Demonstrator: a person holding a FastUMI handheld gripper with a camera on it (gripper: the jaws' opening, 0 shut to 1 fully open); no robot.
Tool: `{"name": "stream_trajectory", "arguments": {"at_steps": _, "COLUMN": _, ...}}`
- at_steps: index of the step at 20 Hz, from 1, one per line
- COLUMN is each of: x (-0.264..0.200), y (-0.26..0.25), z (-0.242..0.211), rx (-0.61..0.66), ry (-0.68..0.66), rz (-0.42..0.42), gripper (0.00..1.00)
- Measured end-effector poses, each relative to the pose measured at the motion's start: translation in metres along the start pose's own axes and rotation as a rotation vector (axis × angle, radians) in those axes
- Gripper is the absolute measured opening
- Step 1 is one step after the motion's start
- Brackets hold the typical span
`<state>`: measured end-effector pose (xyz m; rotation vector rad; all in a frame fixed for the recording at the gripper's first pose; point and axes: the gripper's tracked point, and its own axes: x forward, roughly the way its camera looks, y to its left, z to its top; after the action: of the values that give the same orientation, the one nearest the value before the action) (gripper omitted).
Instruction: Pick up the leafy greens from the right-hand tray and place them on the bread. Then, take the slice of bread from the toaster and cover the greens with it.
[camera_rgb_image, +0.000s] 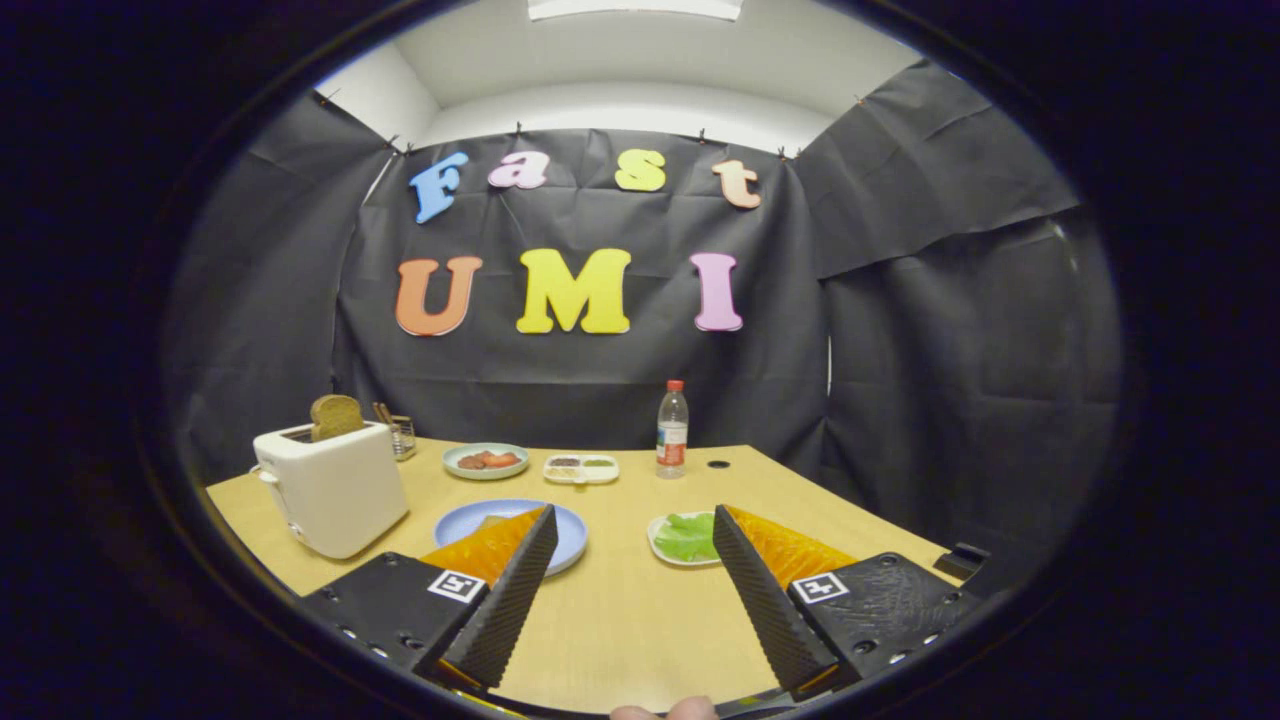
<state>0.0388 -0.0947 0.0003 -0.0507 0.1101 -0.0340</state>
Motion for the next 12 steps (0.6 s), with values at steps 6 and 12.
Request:
{"name": "stream_trajectory", "arguments": {"at_steps": 6, "x": 0.052, "y": -0.057, "z": 0.007, "rx": 0.002, "ry": 0.096, "rz": -0.017, "gripper": 0.95}}
{"name": "stream_trajectory", "arguments": {"at_steps": 12, "x": 0.122, "y": -0.094, "z": -0.025, "rx": 0.041, "ry": 0.214, "rz": -0.039, "gripper": 0.95}}
